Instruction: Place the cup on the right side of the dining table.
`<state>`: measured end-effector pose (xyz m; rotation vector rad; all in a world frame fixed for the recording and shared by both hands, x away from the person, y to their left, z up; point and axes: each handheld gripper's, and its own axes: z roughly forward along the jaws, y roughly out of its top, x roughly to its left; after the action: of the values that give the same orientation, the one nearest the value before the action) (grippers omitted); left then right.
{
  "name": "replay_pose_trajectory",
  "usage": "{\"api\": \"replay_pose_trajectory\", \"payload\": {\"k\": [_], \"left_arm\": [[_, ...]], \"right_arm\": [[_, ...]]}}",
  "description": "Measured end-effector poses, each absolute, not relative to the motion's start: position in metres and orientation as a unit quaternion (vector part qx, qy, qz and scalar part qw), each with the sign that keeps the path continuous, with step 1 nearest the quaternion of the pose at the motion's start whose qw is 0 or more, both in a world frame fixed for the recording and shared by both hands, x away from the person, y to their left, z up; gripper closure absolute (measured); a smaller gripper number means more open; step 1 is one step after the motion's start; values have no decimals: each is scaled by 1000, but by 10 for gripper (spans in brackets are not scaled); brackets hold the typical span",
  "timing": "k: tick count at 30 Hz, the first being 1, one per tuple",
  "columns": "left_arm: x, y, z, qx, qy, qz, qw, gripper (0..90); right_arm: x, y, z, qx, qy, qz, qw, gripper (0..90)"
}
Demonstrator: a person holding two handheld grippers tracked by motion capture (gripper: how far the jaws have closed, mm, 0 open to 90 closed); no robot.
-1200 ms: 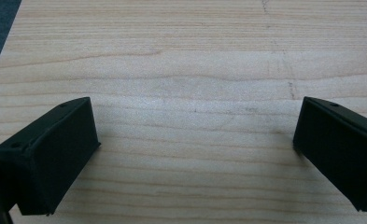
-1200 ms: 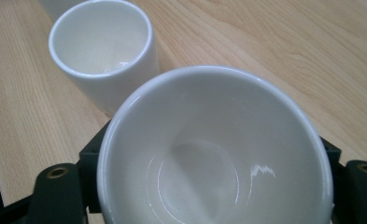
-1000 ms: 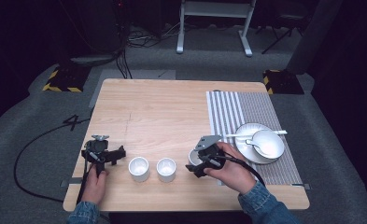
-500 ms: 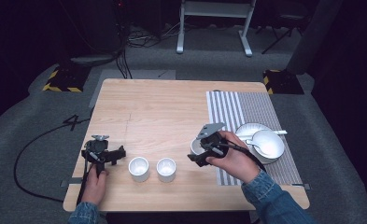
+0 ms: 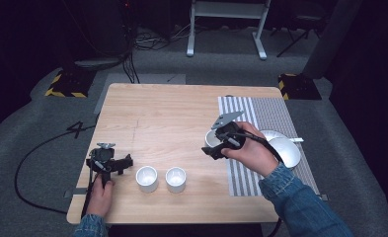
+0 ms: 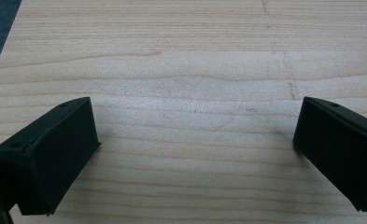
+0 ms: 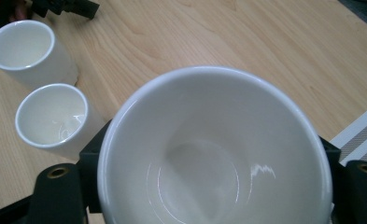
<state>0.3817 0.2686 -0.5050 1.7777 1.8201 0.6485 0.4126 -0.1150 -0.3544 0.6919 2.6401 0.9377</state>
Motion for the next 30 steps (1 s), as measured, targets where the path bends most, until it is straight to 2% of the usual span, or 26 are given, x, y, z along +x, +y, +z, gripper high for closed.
{"api": "replay_pose_trajectory", "payload": {"k": [15, 30], "left_arm": [[383, 269, -505, 655, 671, 239, 254, 1], [383, 269, -505, 655, 671, 239, 254, 1]], "right_arm": [[451, -117, -329, 268, 895, 326, 143, 269], [500, -135, -328, 326, 880, 308, 153, 269]]}}
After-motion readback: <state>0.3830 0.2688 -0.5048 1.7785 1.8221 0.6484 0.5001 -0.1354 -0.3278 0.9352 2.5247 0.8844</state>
